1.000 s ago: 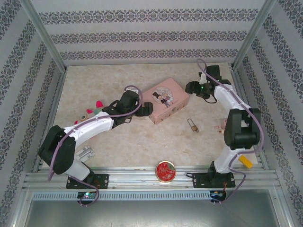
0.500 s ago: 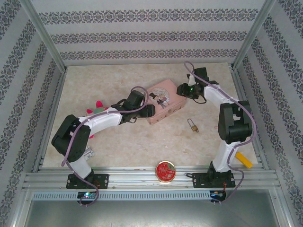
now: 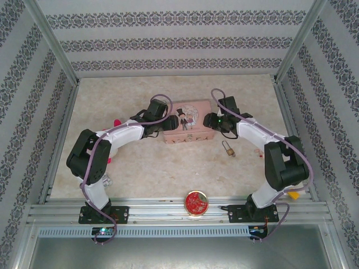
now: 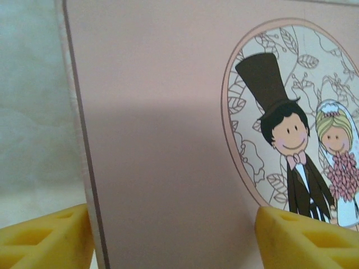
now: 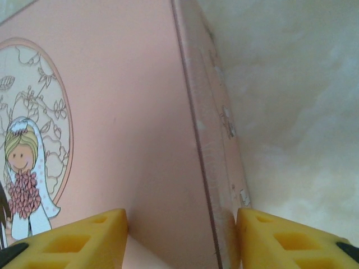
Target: Unlock a padlock with a key
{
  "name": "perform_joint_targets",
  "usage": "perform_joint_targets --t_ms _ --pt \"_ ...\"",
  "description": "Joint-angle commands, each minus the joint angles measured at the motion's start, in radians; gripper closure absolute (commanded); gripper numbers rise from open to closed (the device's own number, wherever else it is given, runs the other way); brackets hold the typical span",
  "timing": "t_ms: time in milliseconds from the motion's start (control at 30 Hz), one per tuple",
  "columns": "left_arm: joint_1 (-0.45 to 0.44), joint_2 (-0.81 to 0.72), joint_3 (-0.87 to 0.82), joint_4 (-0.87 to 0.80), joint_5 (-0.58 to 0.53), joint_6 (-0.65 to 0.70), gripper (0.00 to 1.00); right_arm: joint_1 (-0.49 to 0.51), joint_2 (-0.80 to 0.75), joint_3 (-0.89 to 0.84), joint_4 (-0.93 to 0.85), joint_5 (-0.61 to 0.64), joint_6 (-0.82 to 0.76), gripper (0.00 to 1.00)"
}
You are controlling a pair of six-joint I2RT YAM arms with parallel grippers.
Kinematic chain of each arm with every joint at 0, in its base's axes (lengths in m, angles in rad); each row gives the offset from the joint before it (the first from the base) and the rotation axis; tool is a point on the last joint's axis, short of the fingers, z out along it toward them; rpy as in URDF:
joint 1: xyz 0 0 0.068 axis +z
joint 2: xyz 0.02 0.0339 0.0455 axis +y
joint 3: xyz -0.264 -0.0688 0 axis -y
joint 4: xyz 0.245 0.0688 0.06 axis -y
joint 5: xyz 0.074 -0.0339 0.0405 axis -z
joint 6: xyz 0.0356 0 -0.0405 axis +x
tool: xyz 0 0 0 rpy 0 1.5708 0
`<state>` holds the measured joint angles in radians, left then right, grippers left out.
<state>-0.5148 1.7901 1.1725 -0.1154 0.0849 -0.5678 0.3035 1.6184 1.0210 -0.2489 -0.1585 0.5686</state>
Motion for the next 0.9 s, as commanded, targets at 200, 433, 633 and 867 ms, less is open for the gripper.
perform_joint_targets --t_ms 200,433,633,867 --pt "0.015 -0.187 -0.085 0.027 -0.035 0.059 0.08 0.03 -0.219 -0.112 -0.093 0.141 0.057 0.32" --pt "0.021 -0.488 -0.28 -0.027 -0.266 0.185 0.01 -0.027 -0.472 -0.203 -0.187 0.221 -0.036 0.02" --pt "0.052 -0.783 -0.526 0.095 -0.505 0.335 0.01 -0.086 -0.738 -0.339 -0.154 0.312 -0.128 0.02" --pt "0.198 -0.863 -0.665 0.281 -0.51 0.41 0.01 -0.114 -0.969 -0.496 -0.018 0.479 -0.227 0.02"
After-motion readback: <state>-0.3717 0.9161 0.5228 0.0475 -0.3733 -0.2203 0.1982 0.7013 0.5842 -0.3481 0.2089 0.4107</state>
